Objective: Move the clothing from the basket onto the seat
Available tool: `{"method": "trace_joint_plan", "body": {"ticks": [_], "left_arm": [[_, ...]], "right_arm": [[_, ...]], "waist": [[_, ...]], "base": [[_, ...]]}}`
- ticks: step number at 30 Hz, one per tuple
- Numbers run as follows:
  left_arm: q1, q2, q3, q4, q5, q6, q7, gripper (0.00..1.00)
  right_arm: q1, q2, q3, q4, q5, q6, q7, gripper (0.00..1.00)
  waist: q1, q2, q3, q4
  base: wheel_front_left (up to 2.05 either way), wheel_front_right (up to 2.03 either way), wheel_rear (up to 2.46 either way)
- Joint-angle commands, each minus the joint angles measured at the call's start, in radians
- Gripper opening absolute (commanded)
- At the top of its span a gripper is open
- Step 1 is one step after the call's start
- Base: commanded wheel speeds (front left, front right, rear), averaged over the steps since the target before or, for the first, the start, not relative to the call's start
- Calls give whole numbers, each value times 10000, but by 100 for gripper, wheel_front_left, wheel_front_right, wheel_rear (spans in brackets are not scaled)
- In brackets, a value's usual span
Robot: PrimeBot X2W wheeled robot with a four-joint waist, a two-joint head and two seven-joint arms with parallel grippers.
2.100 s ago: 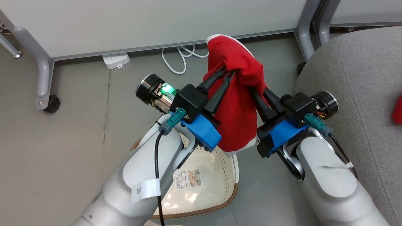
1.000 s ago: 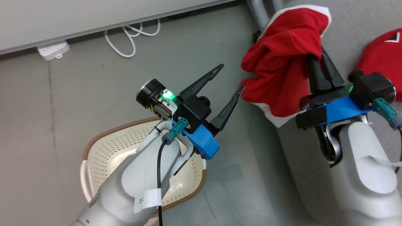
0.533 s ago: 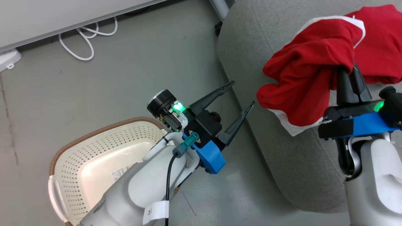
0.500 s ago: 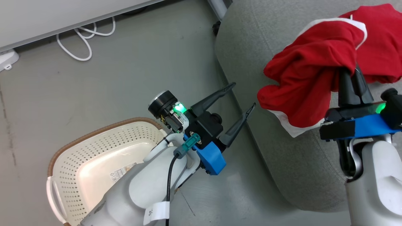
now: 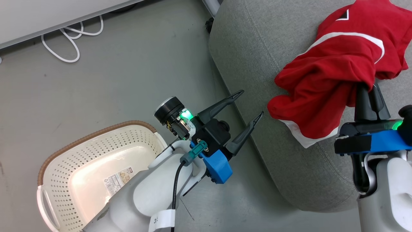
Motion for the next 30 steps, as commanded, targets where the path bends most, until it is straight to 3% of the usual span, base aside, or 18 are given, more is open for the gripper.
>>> {"method": "trace_joint_plan", "body": {"ticks": [1,5,13,21,30], "left_arm": [[-15,62,12,11,-10,-14,-48,100],[-141,115,69,-62,-6,4,-48,100],[-443,392,169,-269,93,144,-37,100],[-1014,788,175,-707,329,196,191,100],[-1803,1042,172,-1350,613,214,459,100]], "right_arm": [[-51,45,13,-26,-32,1,-37,0],[-563,-21,156,-155,-122,1,-37,0],[-2316,-856,-156,-796,-105,1,-39,0],[-4445,-2130,-2096,-970,16,1,-37,0],[-5212,-3948,-3717,526,365,1,-36,0]], "waist": [[0,0,22,-10],[0,0,117,-49],[0,0,815,-93],[0,0,2056,8],[0,0,3488,295]], "base": [[0,0,0],[0,0,0],[0,0,0],[0,0,0],[0,0,0]]}}
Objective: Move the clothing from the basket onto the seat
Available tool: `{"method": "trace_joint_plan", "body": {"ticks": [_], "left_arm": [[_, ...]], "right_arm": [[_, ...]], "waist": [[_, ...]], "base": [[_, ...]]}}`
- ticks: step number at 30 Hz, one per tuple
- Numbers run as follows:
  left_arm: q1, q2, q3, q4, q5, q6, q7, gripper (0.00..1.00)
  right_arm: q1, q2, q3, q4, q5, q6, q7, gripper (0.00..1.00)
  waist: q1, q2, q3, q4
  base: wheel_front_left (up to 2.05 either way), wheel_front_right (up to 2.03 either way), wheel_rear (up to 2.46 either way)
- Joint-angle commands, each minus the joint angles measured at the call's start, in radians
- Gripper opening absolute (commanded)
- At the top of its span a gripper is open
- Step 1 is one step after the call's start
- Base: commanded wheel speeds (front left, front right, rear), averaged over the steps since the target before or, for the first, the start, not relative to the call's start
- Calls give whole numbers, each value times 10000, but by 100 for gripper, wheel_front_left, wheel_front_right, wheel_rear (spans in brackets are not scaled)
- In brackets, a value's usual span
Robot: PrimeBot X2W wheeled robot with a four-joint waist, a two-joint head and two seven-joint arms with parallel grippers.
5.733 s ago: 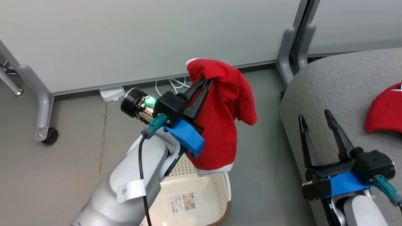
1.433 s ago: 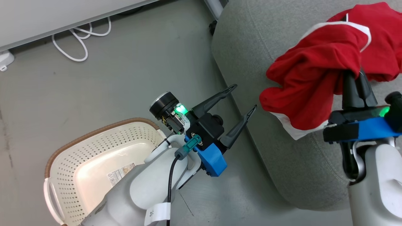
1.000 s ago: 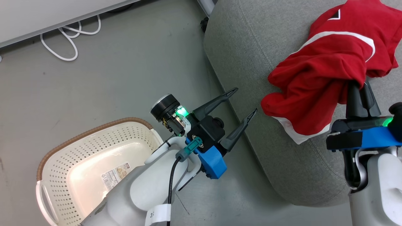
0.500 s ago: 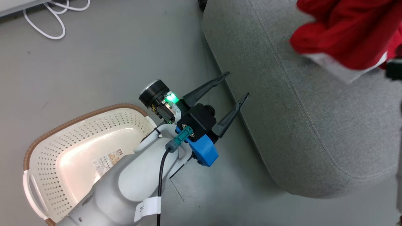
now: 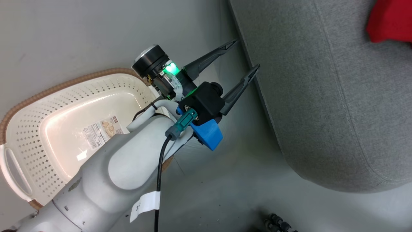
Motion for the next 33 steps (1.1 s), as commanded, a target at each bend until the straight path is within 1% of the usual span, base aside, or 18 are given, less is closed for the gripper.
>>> {"method": "trace_joint_plan", "body": {"ticks": [1,3,4,7,11,13,17,21,24,25,26,27,33], "left_arm": [[-245,102,60,-119,89,58,52,100],[-334,181,58,-226,114,89,95,100],[-373,253,55,-304,138,91,116,100],[-379,285,-6,-398,157,98,147,100],[-377,366,-26,-488,127,133,188,100],[-364,419,-41,-514,98,128,196,100],[-405,489,-74,-565,63,141,271,100],[-395,543,-115,-601,31,180,289,100],[-294,575,-144,-585,-12,194,261,100],[-249,587,-156,-566,-19,207,242,100],[-209,597,-159,-541,-30,219,226,100],[-178,594,-158,-514,-65,237,199,100],[54,403,-169,-302,-228,310,-64,100]], "right_arm": [[-71,-172,-172,394,157,1,-32,0],[39,-248,-155,856,160,1,-32,0],[55,-135,-221,1187,259,1,-33,0],[365,25,-110,1609,125,1,-32,0],[673,515,-273,1872,158,1,-32,0],[858,757,-138,2072,89,1,-30,0],[884,1006,40,2543,156,1,-32,0],[887,1074,223,2948,208,1,-30,0],[953,1071,263,3011,241,1,-30,0],[986,1067,238,2917,260,1,-30,20],[1059,1066,207,2814,277,1,-32,68],[1161,1087,196,2710,293,1,-32,100],[1884,1138,184,1955,175,1,-32,100]], "waist": [[-1,0,542,130],[-1,0,752,124],[-1,0,913,93],[-1,0,1059,87],[-1,0,1115,57],[-1,0,1113,29],[-1,0,1115,10],[-1,0,1111,37],[-1,0,1032,33],[-1,0,980,32],[-1,0,915,31],[-1,0,829,30],[-1,0,126,59]], "base": [[0,0,0],[0,0,0],[0,0,0],[0,0,0],[0,0,0],[0,0,0],[0,0,0],[0,0,0],[0,0,0],[0,0,0],[0,0,0],[0,0,0],[0,0,0]]}}
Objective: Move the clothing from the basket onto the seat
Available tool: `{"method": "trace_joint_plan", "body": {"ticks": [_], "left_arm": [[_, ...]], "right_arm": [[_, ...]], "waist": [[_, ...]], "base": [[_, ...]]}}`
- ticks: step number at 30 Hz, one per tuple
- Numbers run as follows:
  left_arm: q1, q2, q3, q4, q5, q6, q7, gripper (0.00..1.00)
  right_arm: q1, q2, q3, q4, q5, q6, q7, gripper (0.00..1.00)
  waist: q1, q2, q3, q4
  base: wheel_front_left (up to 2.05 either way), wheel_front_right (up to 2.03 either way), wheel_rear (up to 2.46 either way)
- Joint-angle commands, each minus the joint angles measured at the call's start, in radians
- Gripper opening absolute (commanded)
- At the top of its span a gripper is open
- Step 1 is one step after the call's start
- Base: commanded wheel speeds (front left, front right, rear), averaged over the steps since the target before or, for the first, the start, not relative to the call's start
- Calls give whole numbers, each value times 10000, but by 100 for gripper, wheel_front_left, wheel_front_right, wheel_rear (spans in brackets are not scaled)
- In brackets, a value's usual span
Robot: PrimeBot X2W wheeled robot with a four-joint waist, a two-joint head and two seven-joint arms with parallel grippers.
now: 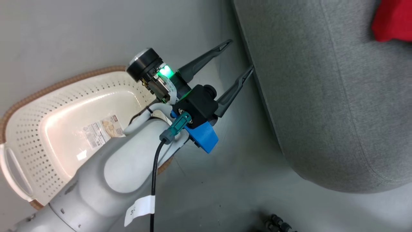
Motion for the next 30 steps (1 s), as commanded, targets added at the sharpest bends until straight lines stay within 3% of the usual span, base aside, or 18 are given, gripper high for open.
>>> {"method": "trace_joint_plan", "body": {"ticks": [1,13,18,19,21,30], "left_arm": [[146,-56,5,82,-91,75,-105,100],[1414,-659,1171,430,-888,548,-443,100],[2211,-700,2289,15,-896,819,-449,100],[2704,-752,2965,-155,-825,892,-449,100],[2996,-769,3429,-242,-744,955,-448,100],[4400,-1067,5461,-544,-356,960,-449,100]], "right_arm": [[340,80,9,-209,45,-1,-34,100],[3007,293,1270,-2171,-62,-2,-34,100],[3472,479,2146,-2844,-91,-1,-34,100],[3651,593,2668,-3091,-131,-1,-34,100],[3734,688,2962,-3204,-130,-1,-34,100],[4275,1270,3976,-3586,-232,-1,-34,100]], "waist": [[0,0,-458,48],[0,0,-3078,578],[0,0,-3999,1068],[0,0,-4464,1425],[0,0,-4708,1655],[0,0,-5761,2628]], "base": [[0,0,0],[0,0,0],[0,0,0],[0,0,0],[0,0,0],[0,0,0]]}}
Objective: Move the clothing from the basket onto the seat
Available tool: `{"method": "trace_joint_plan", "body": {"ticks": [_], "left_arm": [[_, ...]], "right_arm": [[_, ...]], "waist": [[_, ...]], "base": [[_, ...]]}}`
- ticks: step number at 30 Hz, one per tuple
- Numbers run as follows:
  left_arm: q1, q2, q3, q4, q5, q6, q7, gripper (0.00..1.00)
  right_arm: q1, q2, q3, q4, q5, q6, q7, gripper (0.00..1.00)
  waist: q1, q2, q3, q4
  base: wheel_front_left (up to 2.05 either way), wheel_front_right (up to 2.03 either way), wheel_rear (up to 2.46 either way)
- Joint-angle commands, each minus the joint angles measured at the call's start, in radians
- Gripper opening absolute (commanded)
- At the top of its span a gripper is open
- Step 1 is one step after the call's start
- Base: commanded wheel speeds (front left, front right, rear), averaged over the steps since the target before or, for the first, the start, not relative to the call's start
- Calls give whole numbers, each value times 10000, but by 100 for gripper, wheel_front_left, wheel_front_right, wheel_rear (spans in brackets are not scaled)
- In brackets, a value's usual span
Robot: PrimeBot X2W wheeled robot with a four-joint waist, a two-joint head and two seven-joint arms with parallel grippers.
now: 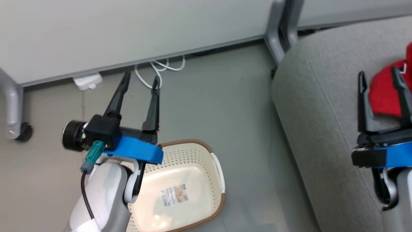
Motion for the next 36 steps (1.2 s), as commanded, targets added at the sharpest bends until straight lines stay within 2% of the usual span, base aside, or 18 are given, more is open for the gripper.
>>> {"method": "trace_joint_plan", "body": {"ticks": [1,9,18,24,36], "left_arm": [[280,-55,253,-52,129,-50,-41,100],[1520,-347,1482,-175,648,-369,-34,100],[2528,-707,2615,-257,1037,-751,-35,100],[2898,-859,2981,-273,1240,-965,-36,100],[3406,-971,3241,-47,1346,-1107,-36,100]], "right_arm": [[239,125,115,-43,9,1,-32,100],[948,617,428,202,187,1,-32,100],[1674,1024,659,884,205,1,-33,100],[2046,1257,743,1161,229,1,-33,100],[2420,1408,700,1579,258,1,-33,100]], "waist": [[3,0,-468,494],[3,0,-1042,1138],[3,0,-1569,1547],[3,0,-1838,1753],[3,0,-2030,1877]], "base": [[0,0,0],[0,0,0],[0,0,0],[0,0,0],[0,0,0]]}}
